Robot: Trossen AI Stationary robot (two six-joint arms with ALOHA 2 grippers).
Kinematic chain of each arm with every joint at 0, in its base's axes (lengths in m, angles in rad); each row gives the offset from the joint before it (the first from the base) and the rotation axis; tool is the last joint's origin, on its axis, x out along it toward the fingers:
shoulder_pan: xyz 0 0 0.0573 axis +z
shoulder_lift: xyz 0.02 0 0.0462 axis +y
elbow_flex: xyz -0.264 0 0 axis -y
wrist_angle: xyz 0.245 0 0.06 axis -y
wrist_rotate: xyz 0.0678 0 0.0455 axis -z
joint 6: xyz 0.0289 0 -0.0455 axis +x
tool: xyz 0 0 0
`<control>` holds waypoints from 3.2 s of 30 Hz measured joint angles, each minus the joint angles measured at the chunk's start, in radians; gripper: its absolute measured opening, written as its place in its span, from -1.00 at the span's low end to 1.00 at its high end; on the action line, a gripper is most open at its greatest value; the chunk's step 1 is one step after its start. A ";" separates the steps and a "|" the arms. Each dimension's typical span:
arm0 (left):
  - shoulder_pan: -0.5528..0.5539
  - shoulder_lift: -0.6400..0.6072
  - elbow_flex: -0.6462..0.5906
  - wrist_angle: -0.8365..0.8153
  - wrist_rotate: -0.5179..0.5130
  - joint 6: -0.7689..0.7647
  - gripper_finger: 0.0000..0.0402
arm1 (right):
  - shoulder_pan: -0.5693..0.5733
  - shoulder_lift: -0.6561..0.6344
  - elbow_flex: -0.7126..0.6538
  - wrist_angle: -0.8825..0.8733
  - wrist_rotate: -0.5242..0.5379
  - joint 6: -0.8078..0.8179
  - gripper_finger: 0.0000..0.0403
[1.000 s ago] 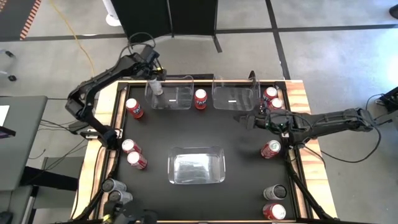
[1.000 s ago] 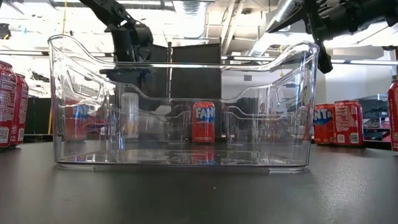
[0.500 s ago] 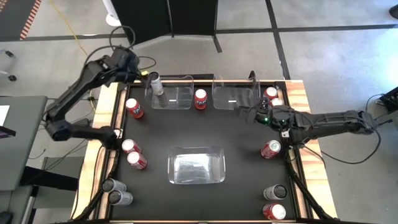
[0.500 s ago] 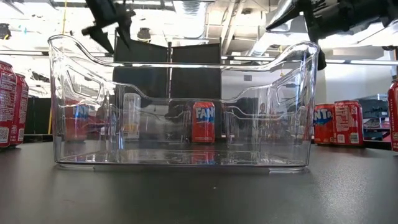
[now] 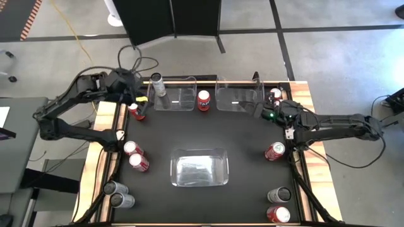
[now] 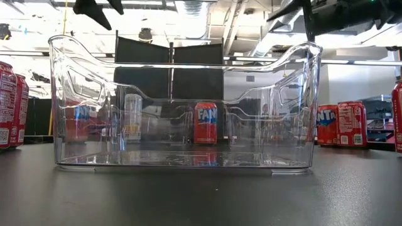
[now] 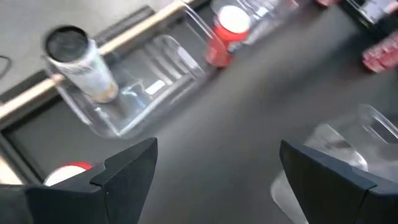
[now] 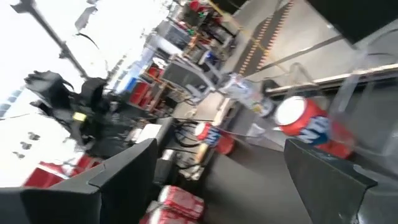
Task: Sort soda cans
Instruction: Put the bottom white-yellow soda can into the top left transparent bin
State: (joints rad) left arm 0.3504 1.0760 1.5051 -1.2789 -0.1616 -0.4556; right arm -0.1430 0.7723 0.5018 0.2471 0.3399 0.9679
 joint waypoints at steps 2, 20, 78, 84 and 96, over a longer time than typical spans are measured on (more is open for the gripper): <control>-0.053 -0.001 -0.002 -0.005 0.000 -0.034 0.65 | 0.026 0.002 0.000 0.021 0.009 0.000 0.80; -0.346 0.004 -0.018 0.197 -0.122 -0.038 0.65 | 0.224 0.020 0.376 -0.606 0.393 0.106 0.34; -1.272 0.360 -0.030 -0.292 0.342 -1.772 0.65 | 0.347 0.416 0.587 -0.965 0.053 -0.113 0.09; -1.275 0.390 -0.092 -0.285 0.447 -1.813 0.65 | 0.366 0.443 0.587 -0.947 0.054 -0.113 0.09; -1.275 0.408 -0.085 0.001 0.421 -1.820 0.65 | 0.366 0.455 0.587 -0.947 0.052 -0.105 0.10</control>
State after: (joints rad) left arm -0.9250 1.4837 1.4204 -1.2775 0.2590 -2.2757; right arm 0.2226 1.2270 1.0889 -0.7002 0.3923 0.8628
